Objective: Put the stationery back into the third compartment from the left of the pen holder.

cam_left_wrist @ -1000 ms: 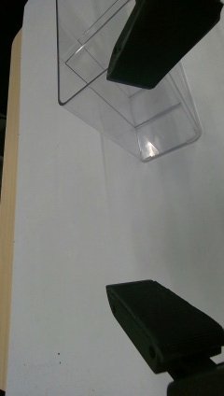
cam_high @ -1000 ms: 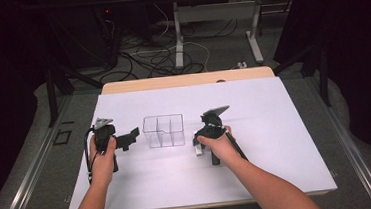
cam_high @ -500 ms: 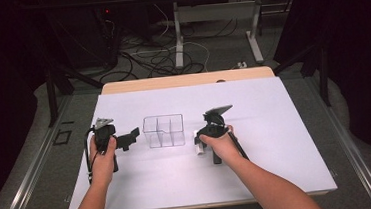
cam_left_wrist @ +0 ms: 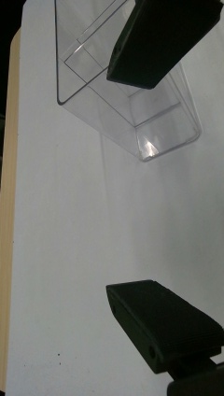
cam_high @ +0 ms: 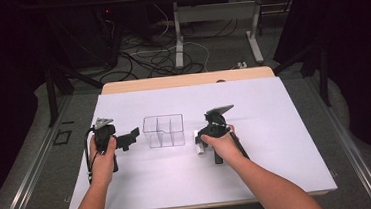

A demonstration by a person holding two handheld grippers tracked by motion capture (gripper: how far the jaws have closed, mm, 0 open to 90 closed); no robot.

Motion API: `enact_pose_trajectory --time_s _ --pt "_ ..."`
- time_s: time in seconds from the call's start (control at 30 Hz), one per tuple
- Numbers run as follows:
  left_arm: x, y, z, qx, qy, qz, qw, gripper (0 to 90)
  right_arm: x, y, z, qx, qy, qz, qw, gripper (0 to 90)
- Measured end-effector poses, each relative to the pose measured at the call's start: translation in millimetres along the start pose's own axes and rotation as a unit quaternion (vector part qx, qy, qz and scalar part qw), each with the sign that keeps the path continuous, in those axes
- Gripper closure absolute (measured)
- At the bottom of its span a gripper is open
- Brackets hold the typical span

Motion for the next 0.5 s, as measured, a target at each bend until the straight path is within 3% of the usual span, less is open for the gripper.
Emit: enact_pose_trajectory --time_s 0.03,0.27,0.33,0.37,0.5 --pt "0.0 0.0 0.0 0.0 0.0 0.0 1.0 1.2 -0.7 0.6 1.8 -0.006 0.01 -0.004 0.9999 70.5" --pt "0.0 0.0 0.1 -0.002 -0.001 0.0 1.0 1.2 -2.1 2.3 2.8 0.01 -0.005 0.007 0.9999 70.5" --pt "0.1 0.4 0.0 -0.003 -0.001 -0.003 1.0 1.2 -2.9 2.8 5.3 0.011 0.005 0.009 0.9999 70.5" --pt "0.1 0.4 0.1 -0.003 -0.001 -0.003 1.0 1.2 -3.1 3.3 4.3 0.016 -0.004 0.011 0.9998 70.5" --pt "0.2 0.5 -0.2 -0.002 0.0 -0.001 1.0 1.2 -5.2 5.9 5.5 0.025 0.01 0.03 0.9992 70.5"
Point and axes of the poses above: each handheld gripper's, and its own axes: y roughly backward along the jaws, x roughly out of its top, z roughly to its right, the point moved 1 cm from there along -y, roughly forward along the jaws, and after that the axes turned 1 degree about x, right-handed, at the moved point
